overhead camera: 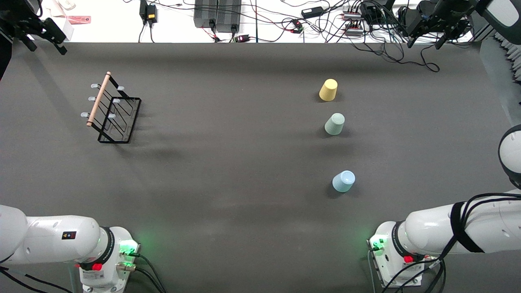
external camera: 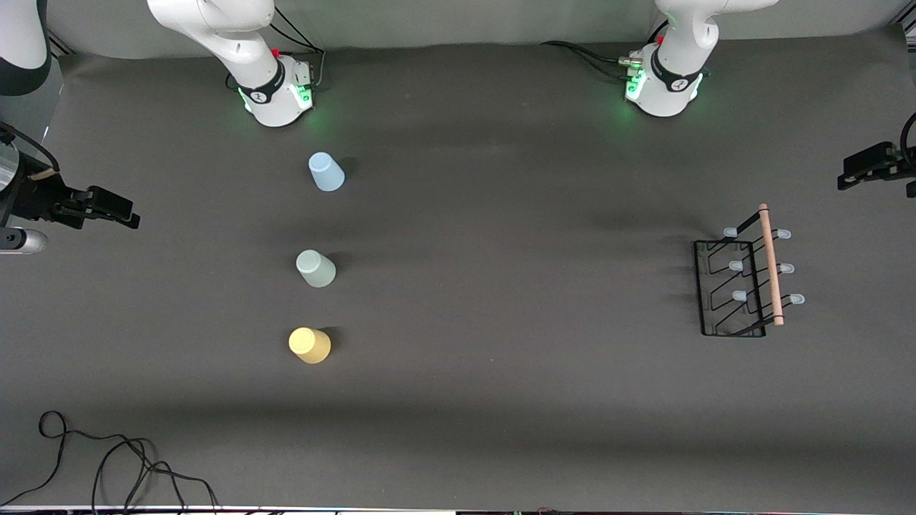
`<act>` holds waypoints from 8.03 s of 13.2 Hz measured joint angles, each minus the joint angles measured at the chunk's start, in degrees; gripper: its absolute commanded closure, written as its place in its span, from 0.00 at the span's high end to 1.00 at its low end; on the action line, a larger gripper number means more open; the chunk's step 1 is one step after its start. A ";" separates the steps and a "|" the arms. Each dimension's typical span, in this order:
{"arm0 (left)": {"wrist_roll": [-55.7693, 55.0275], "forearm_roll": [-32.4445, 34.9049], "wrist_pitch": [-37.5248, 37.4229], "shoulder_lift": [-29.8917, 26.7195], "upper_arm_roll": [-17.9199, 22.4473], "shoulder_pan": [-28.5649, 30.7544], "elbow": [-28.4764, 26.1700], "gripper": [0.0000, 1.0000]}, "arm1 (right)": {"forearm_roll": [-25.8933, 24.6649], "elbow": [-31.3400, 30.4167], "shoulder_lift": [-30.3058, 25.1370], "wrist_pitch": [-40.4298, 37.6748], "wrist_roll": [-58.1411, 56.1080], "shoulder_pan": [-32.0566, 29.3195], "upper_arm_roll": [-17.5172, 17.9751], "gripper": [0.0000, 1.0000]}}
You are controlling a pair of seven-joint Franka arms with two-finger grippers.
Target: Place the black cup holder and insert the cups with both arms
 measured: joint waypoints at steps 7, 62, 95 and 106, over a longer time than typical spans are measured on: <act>1.19 0.51 25.10 -1.57 -0.25 -0.10 -23.39 1.00 | 0.00 0.00 0.00 -0.01 0.00 0.00 0.00 1.00; -83.26 7.54 22.48 38.49 -21.91 -42.92 23.93 0.00 | 0.00 -0.04 -0.03 -0.14 0.00 -0.01 0.00 1.00; -38.66 -1.71 -4.35 25.38 -21.05 -14.82 27.96 1.00 | 1.86 -36.00 13.84 51.99 23.31 19.35 0.94 1.00; -21.35 -2.48 -10.51 0.48 -10.71 -1.74 5.96 1.00 | 1.88 -37.33 12.35 50.71 23.63 19.44 0.84 0.00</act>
